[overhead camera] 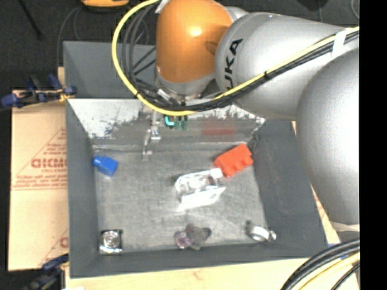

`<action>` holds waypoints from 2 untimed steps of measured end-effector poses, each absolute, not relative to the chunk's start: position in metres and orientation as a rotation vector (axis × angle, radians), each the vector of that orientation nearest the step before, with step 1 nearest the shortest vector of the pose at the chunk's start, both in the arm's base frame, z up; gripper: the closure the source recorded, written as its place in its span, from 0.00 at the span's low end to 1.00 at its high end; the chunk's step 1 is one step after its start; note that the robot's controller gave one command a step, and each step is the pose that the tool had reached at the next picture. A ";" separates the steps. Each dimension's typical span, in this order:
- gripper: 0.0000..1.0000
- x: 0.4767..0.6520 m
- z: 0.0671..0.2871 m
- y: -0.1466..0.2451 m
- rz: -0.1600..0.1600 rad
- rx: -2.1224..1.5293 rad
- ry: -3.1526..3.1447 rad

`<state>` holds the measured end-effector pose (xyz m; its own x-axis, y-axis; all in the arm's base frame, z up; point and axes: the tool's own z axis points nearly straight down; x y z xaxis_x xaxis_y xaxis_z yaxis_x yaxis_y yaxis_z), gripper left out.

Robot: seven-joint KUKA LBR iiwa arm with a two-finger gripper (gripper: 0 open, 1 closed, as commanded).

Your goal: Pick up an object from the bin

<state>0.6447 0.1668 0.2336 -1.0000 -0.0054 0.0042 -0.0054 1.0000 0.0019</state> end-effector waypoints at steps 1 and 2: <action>0.00 0.644 0.132 0.034 0.006 0.197 -3.133; 0.00 0.635 0.128 0.033 -0.001 0.323 -3.137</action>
Offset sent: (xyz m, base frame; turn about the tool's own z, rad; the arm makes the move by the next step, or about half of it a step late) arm -0.0008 -0.1256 -0.0983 -0.1275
